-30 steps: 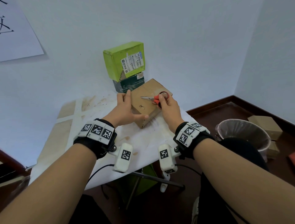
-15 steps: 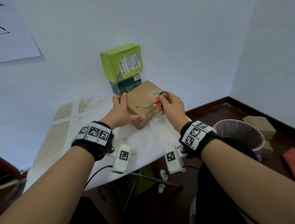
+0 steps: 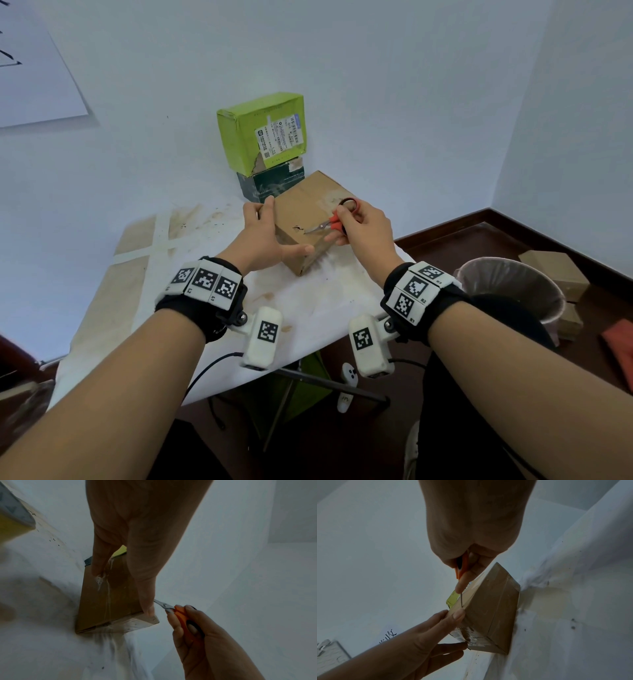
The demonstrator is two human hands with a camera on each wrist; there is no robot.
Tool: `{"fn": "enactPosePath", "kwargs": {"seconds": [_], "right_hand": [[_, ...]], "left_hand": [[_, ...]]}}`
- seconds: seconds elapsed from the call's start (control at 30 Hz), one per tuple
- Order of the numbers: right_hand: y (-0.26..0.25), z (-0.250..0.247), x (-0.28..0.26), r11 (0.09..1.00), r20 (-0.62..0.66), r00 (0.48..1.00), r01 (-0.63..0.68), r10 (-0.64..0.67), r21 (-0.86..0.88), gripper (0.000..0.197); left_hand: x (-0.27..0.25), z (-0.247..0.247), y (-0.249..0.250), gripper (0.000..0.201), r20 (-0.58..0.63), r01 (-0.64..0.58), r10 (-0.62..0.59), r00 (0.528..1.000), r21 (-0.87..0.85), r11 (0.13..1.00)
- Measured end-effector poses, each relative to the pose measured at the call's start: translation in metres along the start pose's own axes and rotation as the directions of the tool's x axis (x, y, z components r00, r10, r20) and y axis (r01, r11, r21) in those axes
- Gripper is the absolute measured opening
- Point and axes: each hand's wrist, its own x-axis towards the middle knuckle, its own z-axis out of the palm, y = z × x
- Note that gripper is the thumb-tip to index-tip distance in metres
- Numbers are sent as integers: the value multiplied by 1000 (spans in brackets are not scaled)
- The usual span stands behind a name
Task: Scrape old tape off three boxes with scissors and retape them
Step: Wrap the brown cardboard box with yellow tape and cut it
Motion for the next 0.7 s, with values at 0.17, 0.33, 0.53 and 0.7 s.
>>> {"fn": "enactPosePath", "kwargs": {"seconds": [0.17, 0.33, 0.53, 0.7], "right_hand": [[-2, 1, -1, 999, 69, 998, -4, 7, -40, 10], [2, 3, 2, 995, 67, 996, -58, 63, -77, 10], [5, -1, 2, 972, 209, 955, -227, 209, 66, 10], [-2, -5, 1, 977, 364, 908, -208, 208, -39, 4]], "left_hand": [[0, 0, 0, 127, -7, -1, 1, 1000, -12, 1000], [0, 0, 1, 126, -14, -14, 13, 1000, -16, 1000], [-1, 1, 0, 124, -19, -23, 22, 1000, -15, 1000], [-2, 1, 2, 125, -27, -21, 21, 999, -1, 1000]]}}
